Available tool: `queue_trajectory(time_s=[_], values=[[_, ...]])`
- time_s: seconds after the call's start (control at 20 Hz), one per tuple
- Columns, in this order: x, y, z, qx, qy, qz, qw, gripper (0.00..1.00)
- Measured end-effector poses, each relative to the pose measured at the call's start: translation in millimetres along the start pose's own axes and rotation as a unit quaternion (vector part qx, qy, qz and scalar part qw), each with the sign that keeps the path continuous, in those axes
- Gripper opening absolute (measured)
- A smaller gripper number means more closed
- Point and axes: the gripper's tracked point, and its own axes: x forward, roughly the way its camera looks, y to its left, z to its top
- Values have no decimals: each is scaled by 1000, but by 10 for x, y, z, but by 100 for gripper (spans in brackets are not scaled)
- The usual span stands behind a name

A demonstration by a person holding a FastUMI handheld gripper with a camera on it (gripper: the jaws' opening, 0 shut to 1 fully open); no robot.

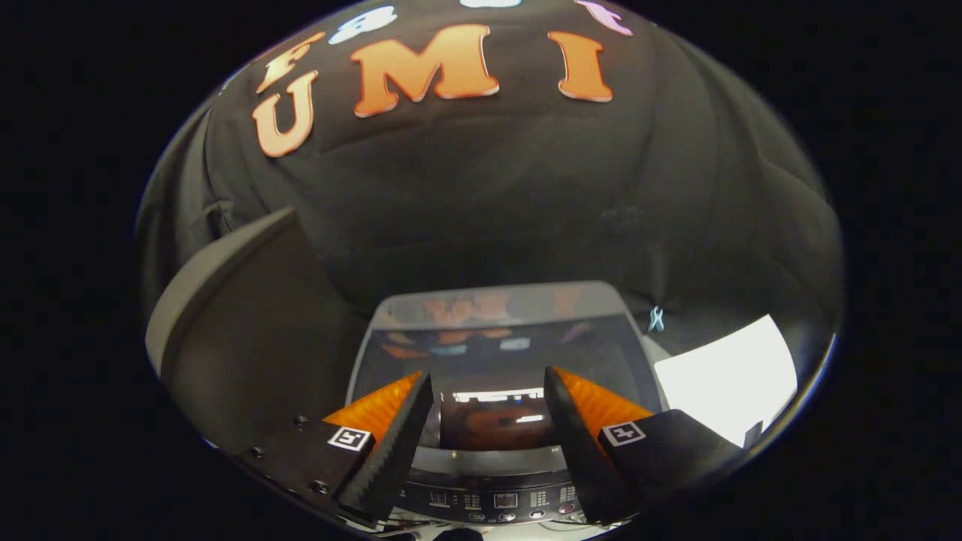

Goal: Put the clothes into the washing machine and then close the washing machine lid.

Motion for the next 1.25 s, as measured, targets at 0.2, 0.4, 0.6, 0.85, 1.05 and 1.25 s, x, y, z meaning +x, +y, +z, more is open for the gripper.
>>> queue_trajectory(time_s=[0.2, 0.4, 0.6, 0.85, 1.05, 1.25], values=[[-470, 123, 727, -2, -101, 0, 995, 96], [-1040, 201, 1350, -22, -181, -11, 983, 96], [-1663, 321, 1721, -34, -240, -17, 970, 96], [-2188, 401, 1823, -42, -272, -27, 961, 96], [-2445, 403, 1804, -48, -282, -32, 958, 96], [-2643, 406, 1767, -45, -286, -29, 957, 96]])
